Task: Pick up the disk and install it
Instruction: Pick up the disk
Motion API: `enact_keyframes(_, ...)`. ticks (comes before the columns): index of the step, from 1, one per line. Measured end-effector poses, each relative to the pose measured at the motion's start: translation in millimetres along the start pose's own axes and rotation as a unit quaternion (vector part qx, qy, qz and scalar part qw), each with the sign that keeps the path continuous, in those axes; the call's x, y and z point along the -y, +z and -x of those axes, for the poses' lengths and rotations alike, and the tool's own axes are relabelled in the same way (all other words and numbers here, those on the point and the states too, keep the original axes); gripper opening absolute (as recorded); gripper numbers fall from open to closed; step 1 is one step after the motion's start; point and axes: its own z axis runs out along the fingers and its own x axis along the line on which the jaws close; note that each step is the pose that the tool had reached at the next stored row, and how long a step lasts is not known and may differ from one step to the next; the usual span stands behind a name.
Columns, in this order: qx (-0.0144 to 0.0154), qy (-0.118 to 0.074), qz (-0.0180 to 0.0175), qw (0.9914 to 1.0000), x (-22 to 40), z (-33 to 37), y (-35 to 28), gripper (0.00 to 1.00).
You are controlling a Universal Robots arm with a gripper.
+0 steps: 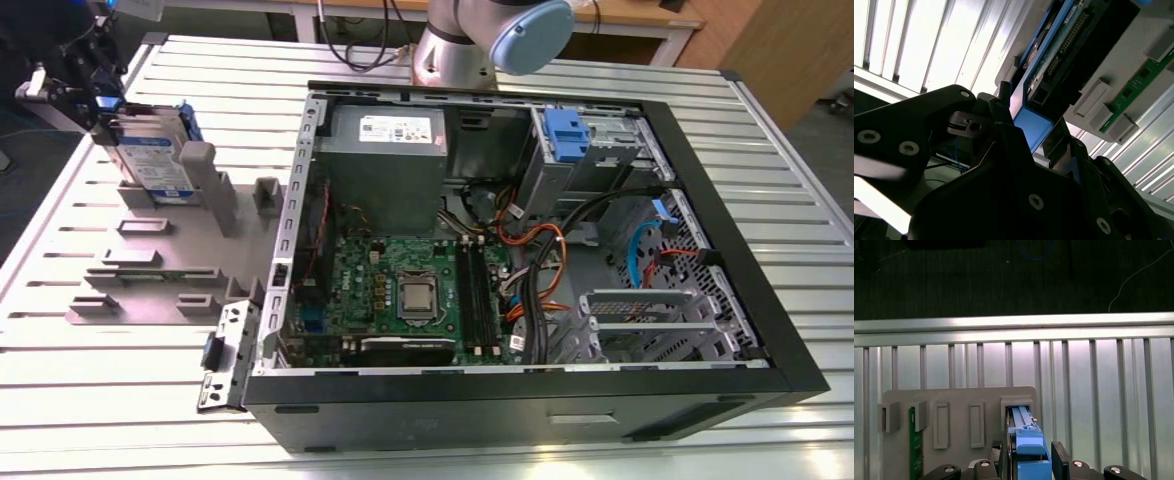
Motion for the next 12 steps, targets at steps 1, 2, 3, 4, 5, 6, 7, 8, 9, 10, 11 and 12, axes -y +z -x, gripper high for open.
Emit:
enact_keyframes(1, 0.0000, 0.000, 0.0000, 1.00000, 0.0, 0.0, 0.2, 0.51)
enact_keyframes(2, 0.0000, 0.000, 0.0000, 1.00000, 0.0, 0.0, 0.4, 0.51)
enact_keyframes(3, 0.0000, 0.000, 0.0000, 1.00000, 0.0, 0.0, 0.5, 0.51)
enact_keyframes(4, 0.0000, 0.000, -0.0001, 1.00000, 0.0, 0.0, 0.5, 0.51)
enact_keyframes(5, 0.0000, 0.000, 0.0000, 1.00000, 0.0, 0.0, 0.5, 0.51)
enact_keyframes(6, 0.0000, 0.000, 0.0000, 1.00000, 0.0, 0.0, 0.5, 0.51)
enact_keyframes(7, 0.0000, 0.000, -0.0001, 1.00000, 0.0, 0.0, 0.6, 0.49)
enact_keyframes(8, 0.0000, 0.000, -0.0001, 1.00000, 0.0, 0.0, 0.6, 0.49)
enact_keyframes(9, -0.0001, 0.000, -0.0001, 1.00000, 0.0, 0.0, 0.6, 0.42)
enact_keyframes(10, -0.0002, 0.000, -0.0001, 1.00000, 0.1, -0.1, 0.6, 0.42)
enact_keyframes(11, -0.0005, 0.000, -0.0001, 1.00000, 0.1, -0.1, 0.6, 0.42)
enact_keyframes(12, -0.0007, 0.000, -0.0002, 1.00000, 0.1, -0.1, 0.7, 0.42)
